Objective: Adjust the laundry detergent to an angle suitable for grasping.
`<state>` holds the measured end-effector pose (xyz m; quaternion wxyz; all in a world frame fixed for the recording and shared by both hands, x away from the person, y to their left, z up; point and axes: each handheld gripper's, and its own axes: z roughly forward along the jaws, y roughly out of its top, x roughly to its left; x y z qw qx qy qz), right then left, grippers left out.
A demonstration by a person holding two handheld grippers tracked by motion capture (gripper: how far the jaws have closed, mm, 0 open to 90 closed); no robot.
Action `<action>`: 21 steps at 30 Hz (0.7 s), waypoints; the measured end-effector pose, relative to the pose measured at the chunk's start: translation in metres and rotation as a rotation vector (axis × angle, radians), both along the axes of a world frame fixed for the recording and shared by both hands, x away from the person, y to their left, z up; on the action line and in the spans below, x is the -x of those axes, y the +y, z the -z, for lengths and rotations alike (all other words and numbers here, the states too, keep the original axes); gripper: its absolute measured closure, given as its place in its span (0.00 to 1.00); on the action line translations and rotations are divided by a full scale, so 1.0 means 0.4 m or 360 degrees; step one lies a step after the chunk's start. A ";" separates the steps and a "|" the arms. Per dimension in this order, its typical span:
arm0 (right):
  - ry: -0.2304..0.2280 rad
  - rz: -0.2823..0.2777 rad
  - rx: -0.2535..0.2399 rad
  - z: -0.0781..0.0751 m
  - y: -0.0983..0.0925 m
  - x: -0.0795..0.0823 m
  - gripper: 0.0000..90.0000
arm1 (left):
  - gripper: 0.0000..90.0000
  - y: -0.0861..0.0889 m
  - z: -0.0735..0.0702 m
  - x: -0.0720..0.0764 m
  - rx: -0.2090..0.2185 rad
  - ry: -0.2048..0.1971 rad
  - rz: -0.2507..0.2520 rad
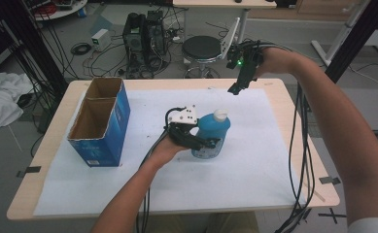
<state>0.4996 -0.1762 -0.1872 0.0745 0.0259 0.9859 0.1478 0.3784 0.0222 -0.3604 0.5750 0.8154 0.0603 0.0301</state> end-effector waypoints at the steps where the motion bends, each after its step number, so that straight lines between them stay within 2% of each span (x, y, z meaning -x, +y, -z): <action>1: 0.0000 0.0000 -0.0001 0.000 0.000 0.000 0.02 | 0.49 0.001 0.000 0.001 -0.0017 -0.0021 0.0027; 4: -0.0004 -0.0004 0.0005 -0.001 0.003 0.002 0.02 | 0.49 0.002 0.001 0.005 0.0010 -0.0014 0.0084; 5: -0.0004 0.0005 0.0020 -0.001 0.006 0.004 0.02 | 0.49 0.005 0.002 0.003 -0.0011 -0.0049 0.0129; 6: -0.0004 -0.0008 0.0020 0.000 0.008 0.003 0.02 | 0.49 0.003 0.004 0.005 0.0005 -0.0030 0.0139; 7: 0.0000 0.0001 0.0013 0.002 0.009 0.005 0.02 | 0.49 0.005 0.006 0.002 -0.0022 -0.0057 0.0167; 11: 0.0001 0.0000 0.0010 0.001 0.012 0.006 0.02 | 0.49 0.008 0.016 -0.004 -0.0028 -0.0047 0.0210; 12: 0.0000 0.0000 0.0014 0.001 0.012 0.005 0.02 | 0.49 0.010 0.018 -0.010 -0.0047 -0.0066 0.0221; 15: -0.0006 0.0004 0.0021 0.001 0.012 0.005 0.02 | 0.49 0.008 0.029 -0.012 -0.0018 -0.0031 0.0245; 17: 0.0002 0.0032 0.0004 0.003 0.013 0.007 0.02 | 0.49 0.009 0.036 -0.016 -0.0059 -0.0046 0.0266; 18: -0.0007 0.0015 -0.0016 0.006 0.012 0.005 0.02 | 0.49 0.006 0.042 -0.015 -0.0026 -0.0015 0.0256; 20: -0.0005 0.0026 -0.0011 0.006 0.013 0.005 0.02 | 0.49 0.007 0.050 -0.019 -0.0033 0.0006 0.0259; 21: -0.0008 0.0002 0.0025 0.001 0.014 0.003 0.02 | 0.49 0.008 0.055 -0.021 -0.0026 0.0013 0.0260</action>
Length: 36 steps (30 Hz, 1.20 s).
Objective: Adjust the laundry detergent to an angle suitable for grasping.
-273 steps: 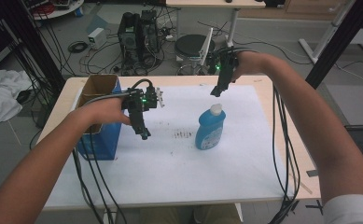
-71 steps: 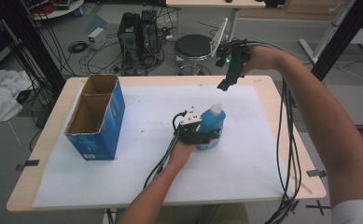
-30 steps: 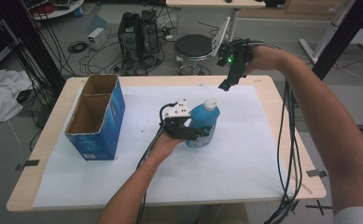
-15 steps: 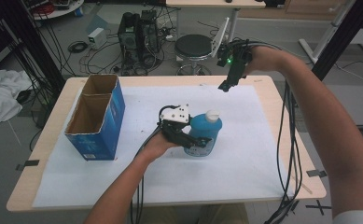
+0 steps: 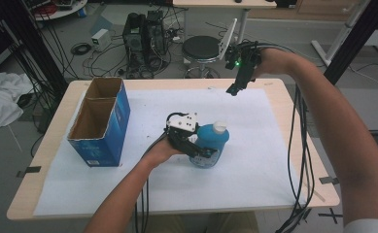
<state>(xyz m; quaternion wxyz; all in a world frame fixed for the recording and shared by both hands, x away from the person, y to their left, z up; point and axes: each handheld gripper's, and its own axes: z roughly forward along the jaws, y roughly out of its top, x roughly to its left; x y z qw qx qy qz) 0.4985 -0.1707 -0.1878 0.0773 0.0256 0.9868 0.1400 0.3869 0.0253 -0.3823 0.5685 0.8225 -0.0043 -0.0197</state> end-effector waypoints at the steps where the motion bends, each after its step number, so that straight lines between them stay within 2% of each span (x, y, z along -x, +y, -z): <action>1: 0.0001 0.0009 0.0004 0.000 0.000 0.001 0.02 | 0.49 0.003 0.003 -0.005 -0.0025 -0.0018 0.0011; 2: 0.0002 0.0021 -0.0031 0.004 -0.001 0.002 0.02 | 0.49 0.000 0.009 -0.001 0.0016 0.0040 -0.0004; 3: 0.0002 0.0021 -0.0031 0.004 -0.001 0.002 0.02 | 0.49 0.003 0.011 -0.006 -0.0016 -0.0004 0.0006; 5: -0.0004 0.0025 -0.0052 0.006 -0.002 0.001 0.02 | 0.49 0.000 0.023 -0.003 -0.0003 0.0044 -0.0017; 9: -0.0004 0.0019 -0.0030 0.002 -0.003 0.002 0.02 | 0.49 0.000 0.035 -0.002 -0.0033 0.0054 -0.0012; 10: -0.0004 0.0027 -0.0037 0.002 -0.003 0.005 0.02 | 0.49 0.011 0.037 -0.009 -0.0090 0.0006 0.0013; 13: -0.0008 0.0023 -0.0042 0.002 -0.002 0.007 0.02 | 0.49 0.017 0.039 -0.010 -0.0081 0.0016 0.0008; 14: -0.0011 0.0007 -0.0001 -0.004 -0.001 0.006 0.02 | 0.49 0.020 0.041 -0.010 -0.0070 0.0025 0.0011; 15: -0.0008 0.0011 -0.0004 -0.004 0.000 0.009 0.02 | 0.49 0.019 0.044 -0.004 -0.0031 0.0067 -0.0006; 16: -0.0012 0.0010 0.0000 -0.005 0.001 0.011 0.02 | 0.49 0.024 0.045 -0.005 -0.0042 0.0057 0.0006; 18: -0.0018 -0.0002 -0.0012 -0.004 0.001 0.011 0.02 | 0.48 0.033 0.045 -0.009 -0.0077 -0.0009 0.0038; 19: -0.0017 0.0006 -0.0023 -0.004 0.003 0.016 0.02 | 0.48 0.033 0.050 0.001 -0.0023 0.0058 0.0014; 20: -0.0017 0.0006 -0.0023 -0.004 0.003 0.016 0.02 | 0.48 0.038 0.051 -0.001 -0.0026 0.0040 0.0017; 21: -0.0022 0.0010 -0.0005 -0.009 0.005 0.019 0.02 | 0.48 0.046 0.055 0.002 -0.0017 0.0049 0.0017; 22: -0.0024 0.0007 -0.0032 -0.006 0.005 0.020 0.02 | 0.48 0.049 0.054 0.000 -0.0042 0.0015 0.0030; 23: -0.0022 0.0006 -0.0017 -0.008 0.007 0.021 0.02 | 0.48 0.046 0.056 0.004 -0.0016 0.0041 0.0009; 24: -0.0022 0.0006 -0.0017 -0.008 0.007 0.021 0.02 | 0.48 0.046 0.056 0.004 -0.0016 0.0041 0.0009; 25: -0.0027 -0.0008 -0.0005 -0.008 0.010 0.021 0.02 | 0.48 0.051 0.052 -0.003 -0.0075 -0.0008 0.0039; 26: -0.0027 -0.0008 -0.0005 -0.008 0.010 0.021 0.02 | 0.48 0.050 0.053 -0.004 -0.0064 -0.0019 0.0035; 36: -0.0026 -0.0008 -0.0013 -0.008 0.013 0.027 0.02 | 0.45 0.049 0.051 -0.001 -0.0087 0.0017 0.0012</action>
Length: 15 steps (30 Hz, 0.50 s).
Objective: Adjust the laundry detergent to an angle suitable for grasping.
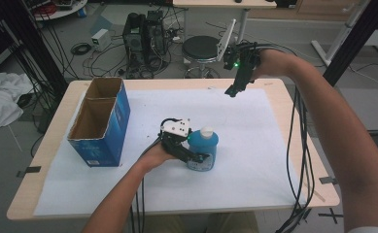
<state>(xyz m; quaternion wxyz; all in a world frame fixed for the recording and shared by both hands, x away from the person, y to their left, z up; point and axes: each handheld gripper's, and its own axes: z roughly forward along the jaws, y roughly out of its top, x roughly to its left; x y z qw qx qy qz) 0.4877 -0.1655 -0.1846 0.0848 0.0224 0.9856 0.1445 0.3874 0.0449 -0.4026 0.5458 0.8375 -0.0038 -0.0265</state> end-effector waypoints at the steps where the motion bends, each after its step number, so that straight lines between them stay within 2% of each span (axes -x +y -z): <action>1: 0.0000 0.0000 0.0000 0.000 0.000 0.000 0.02 | 0.45 -0.001 0.001 -0.001 -0.0010 0.0016 -0.0004; 2: 0.0000 -0.0005 -0.0003 0.000 0.001 0.000 0.02 | 0.39 -0.005 0.005 0.000 -0.0020 0.0042 -0.0028; 6: 0.0009 0.0016 -0.0011 0.001 0.002 0.004 0.02 | 0.38 -0.002 0.006 0.001 -0.0033 0.0056 -0.0021; 7: 0.0000 0.0003 0.0003 0.000 0.000 0.003 0.02 | 0.34 -0.002 0.005 0.002 -0.0011 0.0076 -0.0035; 9: -0.0004 0.0002 0.0004 -0.001 -0.002 0.002 0.02 | 0.34 0.004 -0.001 -0.001 -0.0017 0.0057 -0.0036; 11: -0.0007 0.0003 0.0007 -0.002 -0.003 0.002 0.02 | 0.34 0.005 -0.001 0.004 0.0014 0.0089 -0.0055; 12: -0.0006 0.0004 -0.0004 -0.001 -0.003 0.003 0.02 | 0.34 0.010 -0.004 0.002 -0.0023 0.0067 -0.0037; 14: -0.0009 -0.0003 0.0000 -0.002 -0.002 0.003 0.02 | 0.31 0.012 -0.007 0.004 -0.0005 0.0084 -0.0046; 15: -0.0009 -0.0003 0.0000 -0.002 -0.002 0.003 0.02 | 0.31 0.010 -0.005 0.011 0.0046 0.0144 -0.0063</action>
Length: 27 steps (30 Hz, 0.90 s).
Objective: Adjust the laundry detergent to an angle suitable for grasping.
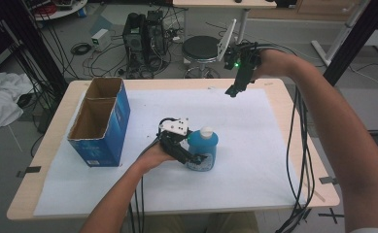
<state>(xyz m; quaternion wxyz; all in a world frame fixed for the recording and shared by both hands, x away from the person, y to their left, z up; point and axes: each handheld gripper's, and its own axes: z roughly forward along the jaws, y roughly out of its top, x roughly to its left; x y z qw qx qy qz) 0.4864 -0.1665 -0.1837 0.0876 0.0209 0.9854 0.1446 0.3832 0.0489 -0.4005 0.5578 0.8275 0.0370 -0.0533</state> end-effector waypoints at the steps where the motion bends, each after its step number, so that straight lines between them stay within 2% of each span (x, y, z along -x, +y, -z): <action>1: 0.0001 0.0011 0.0011 -0.001 0.000 0.002 0.02 | 0.31 -0.001 -0.001 0.006 0.0026 0.0025 -0.0032; 2: 0.0002 0.0012 0.0001 0.000 0.000 0.002 0.02 | 0.31 0.003 -0.004 0.004 0.0019 0.0000 -0.0034; 4: 0.0000 0.0011 0.0001 0.000 0.001 0.003 0.02 | 0.31 0.013 -0.010 -0.002 -0.0037 -0.0057 -0.0010; 6: -0.0006 -0.0003 -0.0002 -0.001 0.002 0.004 0.02 | 0.31 0.015 -0.011 0.001 -0.0031 -0.0044 -0.0014; 9: -0.0011 -0.0005 0.0001 -0.002 0.002 0.006 0.02 | 0.30 0.021 -0.016 0.002 -0.0065 -0.0080 -0.0010; 10: -0.0015 -0.0019 -0.0015 -0.002 0.001 0.005 0.02 | 0.31 0.023 -0.017 0.006 -0.0038 -0.0064 -0.0031; 12: -0.0014 -0.0001 0.0000 -0.005 -0.001 0.008 0.02 | 0.30 0.032 -0.021 0.009 -0.0038 -0.0067 -0.0056; 13: -0.0016 0.0006 -0.0004 -0.006 -0.004 0.008 0.02 | 0.31 0.045 -0.028 0.008 -0.0066 -0.0088 -0.0069; 14: -0.0016 0.0006 -0.0004 -0.006 -0.004 0.008 0.02 | 0.31 0.045 -0.028 0.008 -0.0066 -0.0088 -0.0069; 15: -0.0017 0.0002 -0.0003 -0.006 -0.004 0.008 0.02 | 0.31 0.048 -0.028 0.013 -0.0041 -0.0064 -0.0103; 16: -0.0019 -0.0007 -0.0001 -0.006 -0.004 0.010 0.02 | 0.30 0.054 -0.031 0.013 -0.0044 -0.0066 -0.0121; 18: -0.0018 0.0000 -0.0003 -0.006 -0.005 0.012 0.02 | 0.30 0.072 -0.041 0.011 -0.0093 -0.0105 -0.0109; 19: -0.0020 -0.0001 -0.0034 -0.001 -0.005 0.012 0.02 | 0.27 0.073 -0.042 0.018 -0.0057 -0.0065 -0.0157; 20: -0.0036 -0.0048 -0.0060 0.002 -0.006 0.008 0.02 | 0.24 0.080 -0.047 0.020 -0.0066 -0.0061 -0.0177; 21: -0.0035 -0.0048 -0.0062 0.002 -0.007 0.008 0.02 | 0.24 0.087 -0.052 0.021 -0.0069 -0.0067 -0.0181; 22: -0.0020 0.0009 -0.0049 0.000 -0.008 0.014 0.02 | 0.24 0.094 -0.057 0.023 -0.0080 -0.0077 -0.0190; 23: -0.0031 -0.0029 -0.0052 0.000 -0.010 0.009 0.02 | 0.24 0.103 -0.064 0.026 -0.0090 -0.0081 -0.0199; 24: -0.0033 -0.0023 -0.0061 0.000 -0.011 0.010 0.02 | 0.24 0.108 -0.067 0.027 -0.0099 -0.0088 -0.0204; 25: -0.0021 0.0021 -0.0052 -0.001 -0.012 0.016 0.02 | 0.24 0.115 -0.073 0.033 -0.0102 -0.0060 -0.0220; 27: -0.0022 0.0014 -0.0059 -0.001 -0.015 0.015 0.02 | 0.24 0.130 -0.087 0.033 -0.0107 -0.0103 -0.0237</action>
